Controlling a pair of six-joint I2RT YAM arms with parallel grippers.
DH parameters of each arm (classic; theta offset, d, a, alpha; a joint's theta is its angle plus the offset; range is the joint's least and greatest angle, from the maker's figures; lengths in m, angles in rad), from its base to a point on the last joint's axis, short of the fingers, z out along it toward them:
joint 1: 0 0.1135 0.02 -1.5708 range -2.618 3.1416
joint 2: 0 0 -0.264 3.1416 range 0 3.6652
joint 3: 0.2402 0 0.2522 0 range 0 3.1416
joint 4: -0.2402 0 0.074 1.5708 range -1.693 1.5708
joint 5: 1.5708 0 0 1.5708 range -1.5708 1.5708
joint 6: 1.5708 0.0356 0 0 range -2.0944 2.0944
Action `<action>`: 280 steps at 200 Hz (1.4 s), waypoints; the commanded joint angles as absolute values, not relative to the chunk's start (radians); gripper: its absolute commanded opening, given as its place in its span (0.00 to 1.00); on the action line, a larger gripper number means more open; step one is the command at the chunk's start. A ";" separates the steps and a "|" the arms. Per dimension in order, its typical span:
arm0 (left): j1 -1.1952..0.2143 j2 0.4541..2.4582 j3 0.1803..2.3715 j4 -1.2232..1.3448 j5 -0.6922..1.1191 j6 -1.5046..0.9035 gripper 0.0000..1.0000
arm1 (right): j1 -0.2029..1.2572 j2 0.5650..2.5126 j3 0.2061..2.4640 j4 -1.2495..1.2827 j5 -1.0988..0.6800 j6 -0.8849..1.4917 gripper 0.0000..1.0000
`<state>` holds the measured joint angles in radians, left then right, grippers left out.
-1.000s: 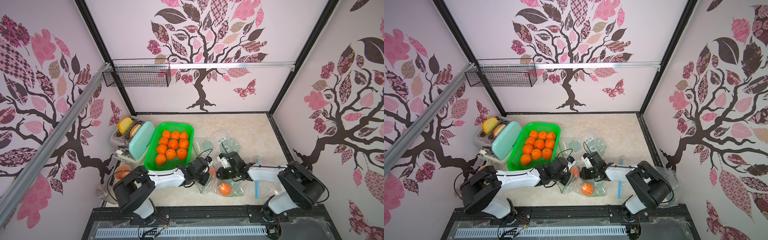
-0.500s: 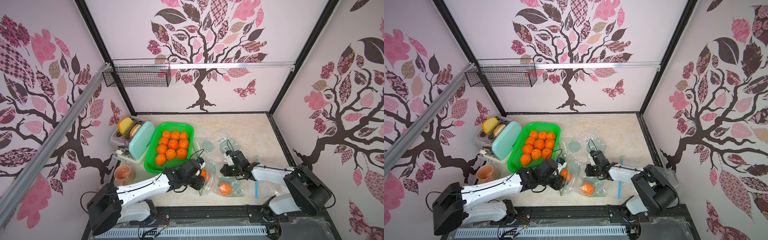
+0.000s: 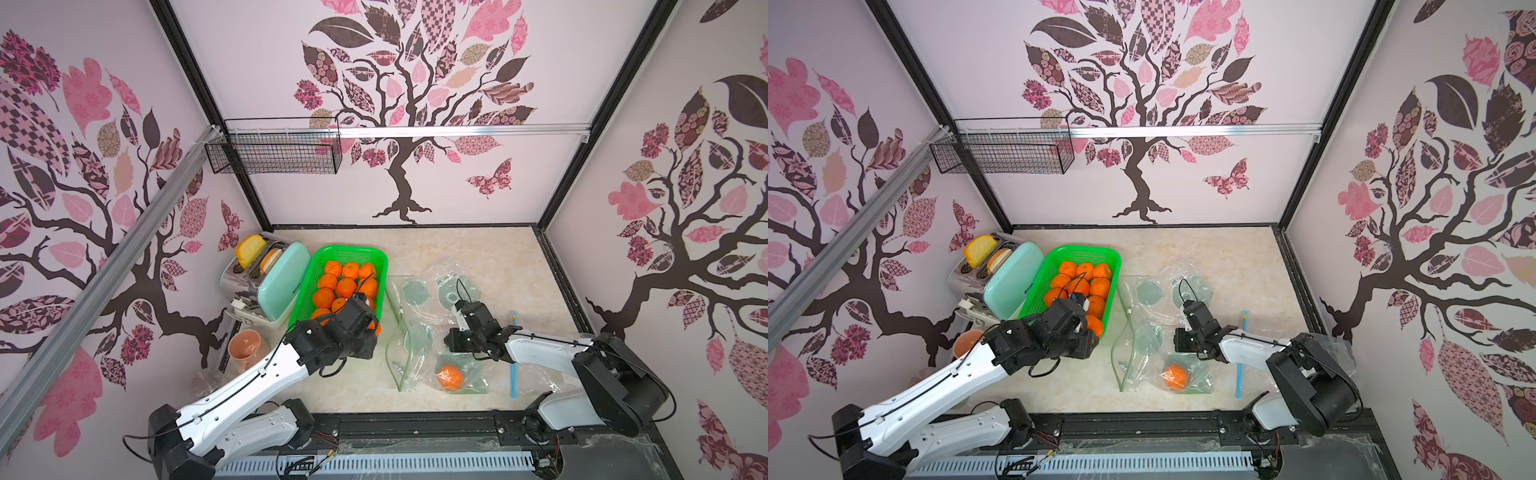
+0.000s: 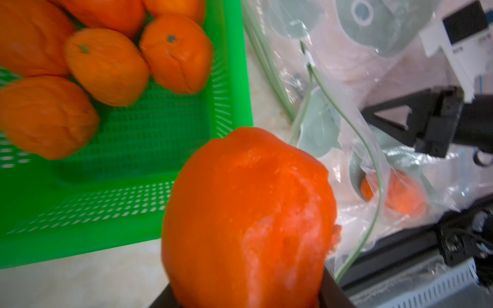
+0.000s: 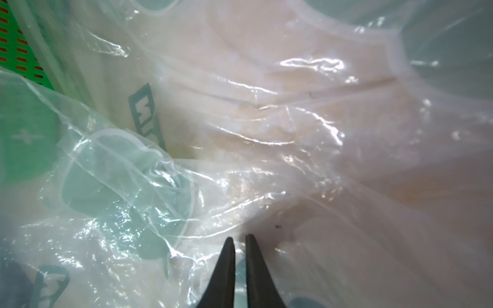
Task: Open the zip-top bag and take out the orange
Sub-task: Place the orange in the basket.
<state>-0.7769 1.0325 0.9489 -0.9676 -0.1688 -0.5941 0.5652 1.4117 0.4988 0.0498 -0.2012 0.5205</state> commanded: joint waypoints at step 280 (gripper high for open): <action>-0.379 1.301 1.063 -0.998 -0.127 -0.485 0.70 | 0.561 1.061 0.557 -0.265 -0.101 0.510 0.39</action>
<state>-0.3801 1.3914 1.0313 -0.9497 -0.1577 -0.5137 0.5652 1.1358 0.5011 -0.1341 -0.1528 0.5259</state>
